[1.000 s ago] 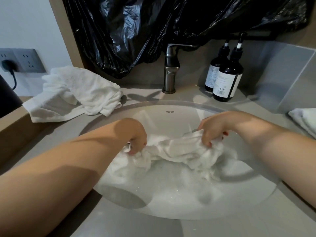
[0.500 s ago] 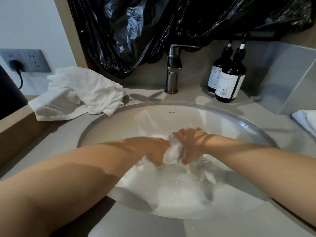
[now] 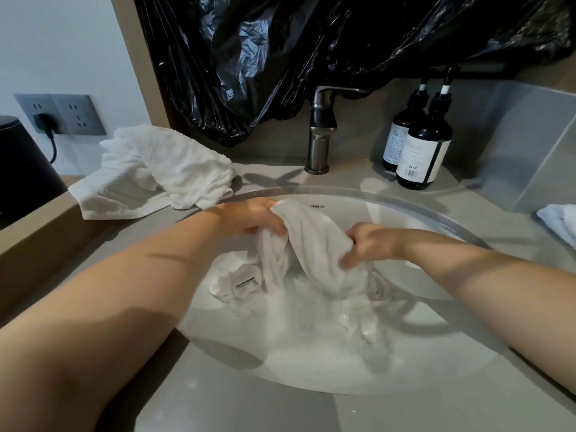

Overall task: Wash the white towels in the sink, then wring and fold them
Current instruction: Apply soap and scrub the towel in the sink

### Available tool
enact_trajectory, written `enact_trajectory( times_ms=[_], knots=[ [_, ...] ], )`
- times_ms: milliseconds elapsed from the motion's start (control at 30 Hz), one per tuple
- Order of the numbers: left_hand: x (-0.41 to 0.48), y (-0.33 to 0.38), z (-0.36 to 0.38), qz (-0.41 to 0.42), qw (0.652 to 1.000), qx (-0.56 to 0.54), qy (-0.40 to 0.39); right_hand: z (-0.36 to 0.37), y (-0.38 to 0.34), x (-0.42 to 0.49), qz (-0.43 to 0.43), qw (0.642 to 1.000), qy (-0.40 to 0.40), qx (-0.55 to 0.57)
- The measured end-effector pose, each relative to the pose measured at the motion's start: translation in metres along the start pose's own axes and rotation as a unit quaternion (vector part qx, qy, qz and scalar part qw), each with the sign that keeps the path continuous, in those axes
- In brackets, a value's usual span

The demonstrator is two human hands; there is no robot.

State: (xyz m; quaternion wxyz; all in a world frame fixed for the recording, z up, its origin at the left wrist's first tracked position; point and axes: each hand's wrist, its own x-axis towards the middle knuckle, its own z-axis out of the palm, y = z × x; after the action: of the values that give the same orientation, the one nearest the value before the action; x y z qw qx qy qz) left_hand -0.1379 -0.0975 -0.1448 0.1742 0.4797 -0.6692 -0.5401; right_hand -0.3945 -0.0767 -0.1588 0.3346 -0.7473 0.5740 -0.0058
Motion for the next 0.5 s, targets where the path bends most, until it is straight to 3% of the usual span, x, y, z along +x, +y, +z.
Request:
enact_trajectory(
  times_ms=[67, 133, 267, 333, 400, 500],
  knots=[
    [-0.002, 0.003, -0.002, 0.001, 0.999, -0.028, -0.018, -0.004, -0.003, 0.003, 0.01, 0.994, 0.012, 0.107],
    [-0.002, 0.002, -0.005, -0.004, 0.999, -0.03, -0.031, -0.01, -0.001, 0.001, 0.056, 0.989, -0.011, 0.138],
    [0.0, 0.004, 0.001, -0.02, 0.998, 0.003, -0.056, -0.021, 0.006, -0.009, 0.141, 0.977, -0.155, -0.035],
    [0.0, 0.009, 0.009, -0.028, 0.997, 0.022, -0.064, -0.021, -0.001, -0.016, 0.129, 0.964, -0.175, -0.153],
    [0.0, 0.012, 0.014, -0.022, 0.997, 0.036, -0.072, -0.018, -0.011, -0.021, 0.092, 0.967, -0.135, -0.197],
    [-0.002, 0.016, 0.019, -0.001, 0.995, 0.04, -0.09, -0.007, -0.029, -0.02, -0.023, 0.997, -0.063, -0.027]
  ],
)
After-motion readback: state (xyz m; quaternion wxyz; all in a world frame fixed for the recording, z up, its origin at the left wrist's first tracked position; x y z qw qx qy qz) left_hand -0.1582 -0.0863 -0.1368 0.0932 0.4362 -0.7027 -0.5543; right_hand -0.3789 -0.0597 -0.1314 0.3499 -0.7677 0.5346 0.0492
